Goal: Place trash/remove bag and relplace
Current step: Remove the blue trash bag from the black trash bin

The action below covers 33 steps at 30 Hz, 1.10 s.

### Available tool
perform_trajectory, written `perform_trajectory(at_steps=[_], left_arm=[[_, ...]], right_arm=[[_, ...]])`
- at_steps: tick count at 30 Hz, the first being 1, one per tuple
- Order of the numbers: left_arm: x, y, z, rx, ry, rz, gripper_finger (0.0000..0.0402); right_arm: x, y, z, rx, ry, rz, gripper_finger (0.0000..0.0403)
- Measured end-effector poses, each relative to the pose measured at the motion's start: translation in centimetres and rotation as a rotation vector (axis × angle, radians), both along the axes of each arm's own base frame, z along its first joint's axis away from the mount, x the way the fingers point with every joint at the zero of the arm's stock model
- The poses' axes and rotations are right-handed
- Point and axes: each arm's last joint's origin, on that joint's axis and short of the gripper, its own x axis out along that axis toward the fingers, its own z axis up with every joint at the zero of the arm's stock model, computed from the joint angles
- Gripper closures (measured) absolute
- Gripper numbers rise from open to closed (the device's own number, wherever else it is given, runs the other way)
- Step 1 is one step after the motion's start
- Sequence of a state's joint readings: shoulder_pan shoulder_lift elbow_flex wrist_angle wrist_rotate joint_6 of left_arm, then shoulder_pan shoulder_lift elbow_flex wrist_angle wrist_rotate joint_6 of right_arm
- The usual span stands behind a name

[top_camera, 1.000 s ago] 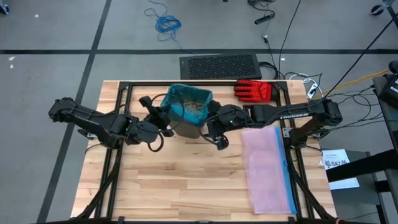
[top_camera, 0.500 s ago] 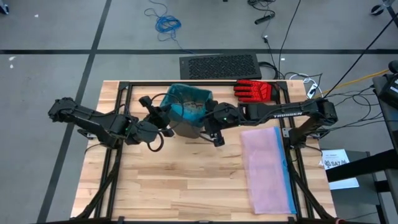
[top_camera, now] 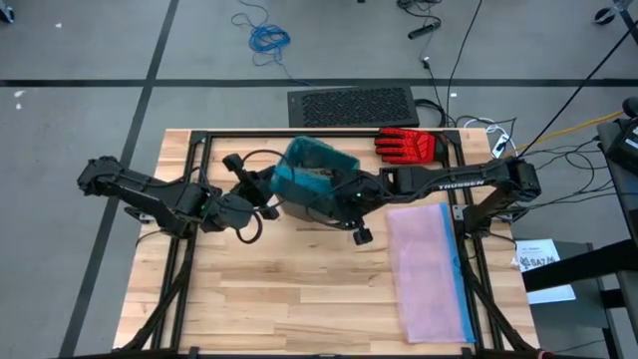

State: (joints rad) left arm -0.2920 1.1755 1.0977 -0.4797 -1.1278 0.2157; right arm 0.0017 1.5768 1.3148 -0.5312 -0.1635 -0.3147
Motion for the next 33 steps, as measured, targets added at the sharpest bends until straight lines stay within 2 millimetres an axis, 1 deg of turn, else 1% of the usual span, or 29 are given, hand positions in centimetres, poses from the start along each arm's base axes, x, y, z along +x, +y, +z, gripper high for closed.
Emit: perform_trajectory(at_steps=[6,9,12,14,19,27,30,33], left_arm=[[0.0,0.0,0.0,0.000,0.001,0.000,0.0402],[0.0,0.0,0.0,0.001,0.001,0.000,0.0402],[0.0,0.0,0.2,-0.002,-0.001,-0.003,0.0402],[0.0,0.0,0.6,-0.011,-0.010,-0.018,0.0402],[0.1,-0.1,1.2,-0.037,-0.025,-0.053,0.0402],[0.1,-0.2,1.2,-0.059,-0.026,-0.081,0.0402],[0.2,-0.2,1.2,-0.068,-0.024,-0.096,0.0402],[0.2,-0.3,1.2,-0.078,-0.024,-0.113,0.0402]], right_arm=[[0.0,0.0,0.1,-0.014,-0.006,0.014,0.0341],[-0.2,0.1,0.3,0.007,-0.017,0.041,0.0367],[-0.3,0.3,0.9,0.055,-0.007,0.100,0.0390],[-0.4,0.5,1.6,0.094,-0.001,0.128,0.0397],[-0.8,1.3,2.8,0.125,0.044,0.166,0.0390],[-0.8,2.9,2.9,0.132,0.044,0.198,0.0372],[-0.5,3.3,3.2,0.116,-0.004,0.181,0.0355],[-0.2,3.5,3.5,0.079,-0.053,0.154,0.0326]])
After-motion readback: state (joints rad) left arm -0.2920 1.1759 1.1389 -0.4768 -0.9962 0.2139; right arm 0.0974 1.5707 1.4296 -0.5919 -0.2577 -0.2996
